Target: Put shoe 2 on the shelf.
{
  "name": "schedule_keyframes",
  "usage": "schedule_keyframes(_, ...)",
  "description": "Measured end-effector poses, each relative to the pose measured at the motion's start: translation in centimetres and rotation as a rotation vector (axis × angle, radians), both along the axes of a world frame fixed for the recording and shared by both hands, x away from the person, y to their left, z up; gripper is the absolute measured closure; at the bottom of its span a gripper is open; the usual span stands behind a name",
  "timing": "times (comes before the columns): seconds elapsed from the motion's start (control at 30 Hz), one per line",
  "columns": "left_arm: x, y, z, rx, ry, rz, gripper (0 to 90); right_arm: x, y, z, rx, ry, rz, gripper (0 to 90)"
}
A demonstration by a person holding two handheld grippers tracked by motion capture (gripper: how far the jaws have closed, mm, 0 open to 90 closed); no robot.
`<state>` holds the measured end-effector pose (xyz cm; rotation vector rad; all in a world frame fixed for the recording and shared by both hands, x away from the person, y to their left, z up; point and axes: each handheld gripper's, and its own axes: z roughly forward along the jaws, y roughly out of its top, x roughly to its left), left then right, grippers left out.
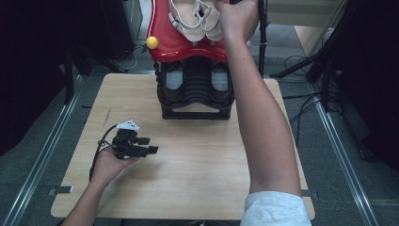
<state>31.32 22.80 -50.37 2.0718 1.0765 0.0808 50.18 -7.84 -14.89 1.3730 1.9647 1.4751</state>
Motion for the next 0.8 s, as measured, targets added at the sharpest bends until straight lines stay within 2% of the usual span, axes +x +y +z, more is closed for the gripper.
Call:
schedule_keyframes(0.17,0.3,-0.2,0.0,0.004,0.003,-0.009,39.7,-0.2,-1.2,-0.4,-0.012,-0.007,0.019,56.5)
schedule_keyframes(0.3,0.5,-0.5,0.0,0.008,0.005,-0.018,39.6,-0.3,-1.8,-0.9,0.023,0.009,0.058,51.7)
schedule_keyframes(0.5,0.8,-0.8,0.0,0.017,0.004,-0.031,39.6,-0.8,-3.0,-0.9,0.025,0.001,0.049,48.7)
schedule_keyframes(0.8,0.9,-0.9,0.0,0.007,-0.004,-0.031,39.6,-1.0,-5.5,-1.3,0.015,0.003,0.016,47.1)
